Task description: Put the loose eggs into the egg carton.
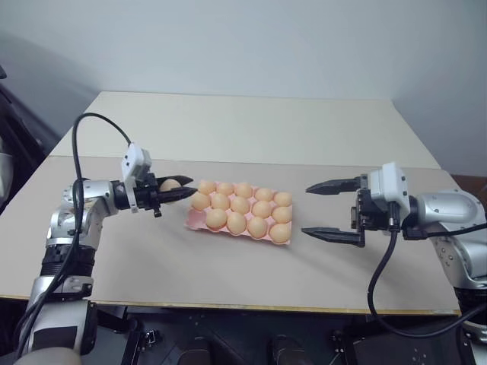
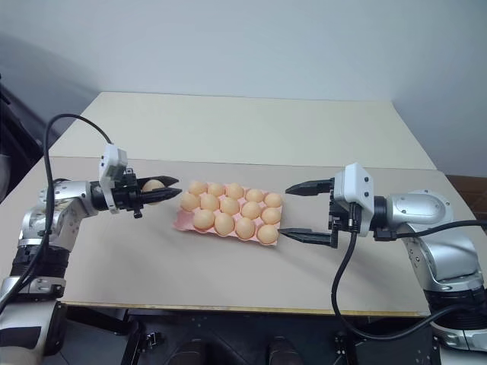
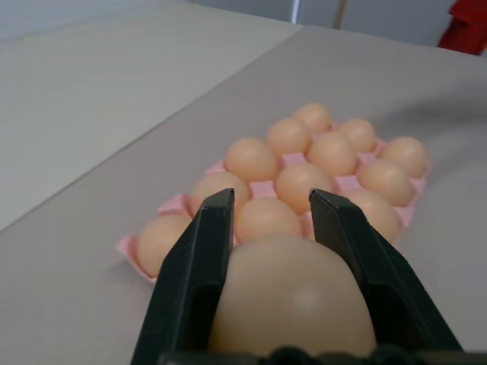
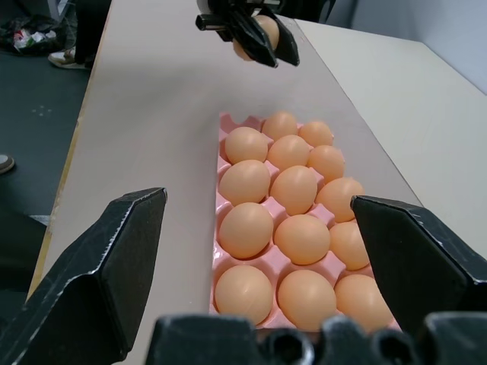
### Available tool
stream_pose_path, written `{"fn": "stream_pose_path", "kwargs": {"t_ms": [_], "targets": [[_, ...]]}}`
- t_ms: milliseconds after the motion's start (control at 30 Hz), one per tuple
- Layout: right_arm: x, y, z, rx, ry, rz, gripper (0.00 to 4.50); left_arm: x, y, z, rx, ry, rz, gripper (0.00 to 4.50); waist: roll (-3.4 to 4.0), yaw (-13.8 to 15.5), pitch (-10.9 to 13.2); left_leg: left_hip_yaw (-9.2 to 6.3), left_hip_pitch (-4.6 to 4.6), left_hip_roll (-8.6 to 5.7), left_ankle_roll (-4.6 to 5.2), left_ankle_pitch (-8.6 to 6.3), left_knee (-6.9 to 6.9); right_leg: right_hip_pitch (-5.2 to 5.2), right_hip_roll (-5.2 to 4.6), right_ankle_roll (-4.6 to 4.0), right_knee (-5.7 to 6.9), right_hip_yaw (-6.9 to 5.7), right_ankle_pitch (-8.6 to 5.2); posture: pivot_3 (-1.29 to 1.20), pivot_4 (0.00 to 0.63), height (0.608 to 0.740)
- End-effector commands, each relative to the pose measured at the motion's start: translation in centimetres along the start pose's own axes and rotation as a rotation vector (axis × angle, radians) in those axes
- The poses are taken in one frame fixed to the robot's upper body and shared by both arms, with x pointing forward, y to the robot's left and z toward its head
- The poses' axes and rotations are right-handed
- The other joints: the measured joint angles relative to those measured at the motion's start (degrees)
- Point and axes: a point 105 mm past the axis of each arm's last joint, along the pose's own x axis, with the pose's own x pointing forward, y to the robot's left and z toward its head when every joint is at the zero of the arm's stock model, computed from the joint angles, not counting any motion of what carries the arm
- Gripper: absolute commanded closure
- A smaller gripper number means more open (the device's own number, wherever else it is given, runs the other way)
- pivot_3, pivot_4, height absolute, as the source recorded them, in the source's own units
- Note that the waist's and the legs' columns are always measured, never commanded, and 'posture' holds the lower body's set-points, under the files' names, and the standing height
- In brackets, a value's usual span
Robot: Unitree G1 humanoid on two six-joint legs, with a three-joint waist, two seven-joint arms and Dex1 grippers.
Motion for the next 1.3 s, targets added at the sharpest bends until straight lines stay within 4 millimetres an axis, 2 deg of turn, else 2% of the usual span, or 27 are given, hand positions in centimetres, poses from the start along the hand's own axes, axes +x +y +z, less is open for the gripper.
{"fn": "stream_pose_path", "kwargs": {"t_ms": [33,367,667,700,933,1000,1100,1300], "targets": [[-0.4,0.1,1.3,-0.051,-0.026,-0.012,0.0,0.4,-0.7,0.8,0.041,-0.017,-0.056,3.18,0.0,0.0,0.0,0.0,0.01,0.0,0.0,0.0,0.01,0.0,0.0,0.0,0.01,0.0,0.0,0.0,0.15,0.74],[-0.5,0.3,1.4,-0.046,-0.026,-0.016,0.0,2.2,-1.3,-0.8,0.079,-0.017,-0.057,3.18,0.0,0.0,0.0,0.0,0.01,0.0,0.01,0.0,0.02,0.01,0.0,0.0,0.01,0.0,0.0,0.0,0.15,0.74],[-0.5,0.3,1.5,-0.047,-0.027,-0.021,0.0,2.7,-0.7,-0.6,0.109,-0.03,-0.013,0.21,0.0,0.0,0.0,-0.01,0.0,0.0,0.01,-0.01,0.02,0.01,0.0,0.0,0.01,0.01,0.0,0.0,0.15,0.74],[-0.5,0.3,1.5,-0.047,-0.028,-0.022,0.0,2.6,-0.7,-0.5,0.109,-0.032,-0.016,0.05,0.0,0.0,0.0,-0.01,0.01,0.0,0.01,-0.01,0.02,0.01,0.0,0.0,0.01,0.01,0.0,0.0,0.15,0.74],[-0.4,0.3,1.5,-0.049,-0.032,-0.024,0.0,2.0,-0.1,0.4,0.13,-0.049,0.018,0.05,0.0,0.0,0.0,-0.01,0.01,0.0,0.01,-0.01,0.02,0.01,0.0,0.0,0.0,0.0,0.0,0.0,0.15,0.74],[-0.4,0.3,1.5,-0.05,-0.031,-0.024,0.0,1.2,0.4,1.3,0.128,-0.071,0.049,0.05,0.0,0.0,0.0,-0.01,0.01,0.0,0.01,-0.01,0.02,0.01,0.0,0.0,0.01,0.01,0.0,0.0,0.15,0.74],[-0.6,0.2,1.4,-0.049,-0.026,-0.022,0.0,-2.2,1.2,3.2,0.136,-0.079,0.106,0.05,0.0,-0.5,0.0,-0.01,0.0,0.01,0.01,-0.01,0.01,-0.02,0.01,0.0,0.01,0.01,0.0,0.0,0.15,0.74],[-0.9,0.0,1.2,-0.045,-0.018,-0.021,0.0,-8.7,1.0,3.8,0.145,0.002,0.23,0.05,0.01,-0.7,0.0,0.01,0.03,0.03,0.03,-0.02,-0.02,-0.02,0.0,0.0,0.0,0.03,0.0,0.0,0.15,0.74]]}}
